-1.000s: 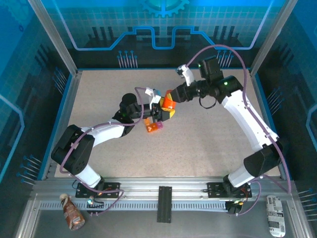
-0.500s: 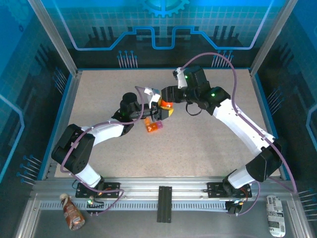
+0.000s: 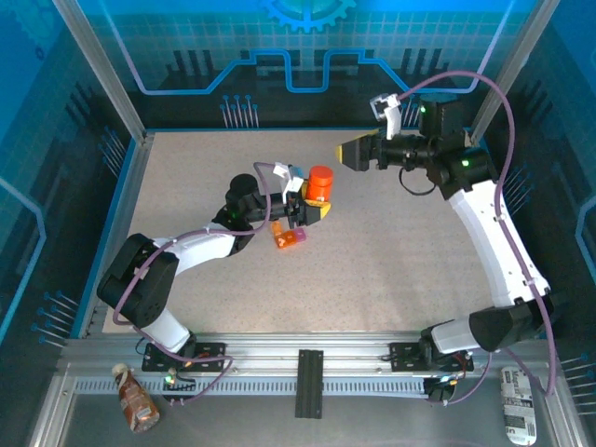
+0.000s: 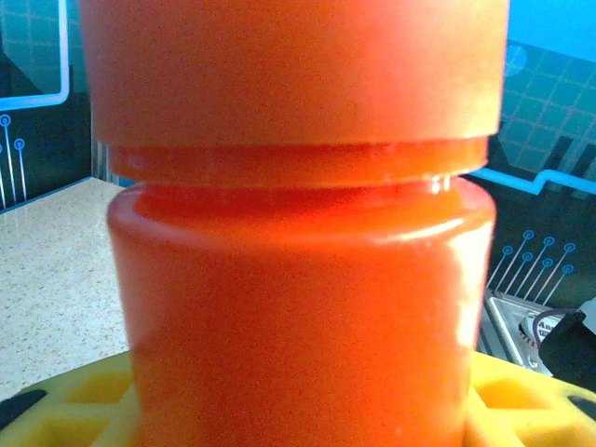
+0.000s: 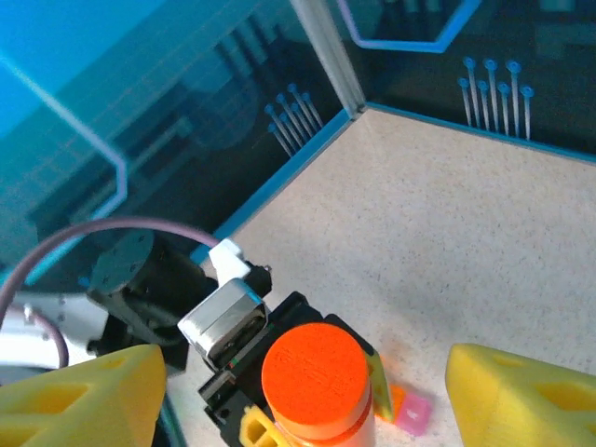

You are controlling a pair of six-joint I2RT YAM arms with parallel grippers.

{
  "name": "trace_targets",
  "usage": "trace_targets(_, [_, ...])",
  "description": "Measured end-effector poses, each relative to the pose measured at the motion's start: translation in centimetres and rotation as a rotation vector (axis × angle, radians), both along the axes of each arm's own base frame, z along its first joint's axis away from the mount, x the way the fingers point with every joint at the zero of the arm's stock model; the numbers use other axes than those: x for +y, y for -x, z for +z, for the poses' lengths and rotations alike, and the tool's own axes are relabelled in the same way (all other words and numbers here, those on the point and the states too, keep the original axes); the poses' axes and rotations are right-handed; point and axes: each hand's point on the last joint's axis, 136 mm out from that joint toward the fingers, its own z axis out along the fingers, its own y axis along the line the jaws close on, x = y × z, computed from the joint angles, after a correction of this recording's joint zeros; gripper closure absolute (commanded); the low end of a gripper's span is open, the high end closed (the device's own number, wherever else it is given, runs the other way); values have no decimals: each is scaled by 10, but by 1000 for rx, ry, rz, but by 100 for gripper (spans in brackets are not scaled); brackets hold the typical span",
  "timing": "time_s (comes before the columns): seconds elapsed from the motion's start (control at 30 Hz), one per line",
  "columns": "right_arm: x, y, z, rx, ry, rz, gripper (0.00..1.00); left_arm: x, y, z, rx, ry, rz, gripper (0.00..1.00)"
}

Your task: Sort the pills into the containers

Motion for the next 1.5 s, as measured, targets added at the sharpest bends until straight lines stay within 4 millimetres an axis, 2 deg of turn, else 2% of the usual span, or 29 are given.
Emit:
trace_targets(0.1, [9, -4, -8, -21, 76, 73, 23, 0, 2, 0, -1, 0, -9, 100])
trace_targets(0.2, [18, -5, -26, 0, 148, 139, 23, -1, 3, 0, -1, 0, -16, 100])
trace_targets(0.37, [30, 2, -43, 29, 224, 228, 23, -1, 4, 0, -1, -1, -24, 100])
trace_targets(0.6, [37, 17, -46, 30, 258, 288, 22, -1, 5, 0, -1, -1, -29, 100])
trace_targets(1.0, [40, 1, -74, 92, 301, 280, 27, -4, 8, 0, -1, -1, -40, 100])
trace_targets(1.27, [41, 2, -73, 96, 293, 288, 32, -4, 7, 1, -3, 0, -40, 100])
trace_targets(1.5, [42, 3, -75, 103, 288, 294, 32, -4, 7, 2, -2, 0, -40, 100])
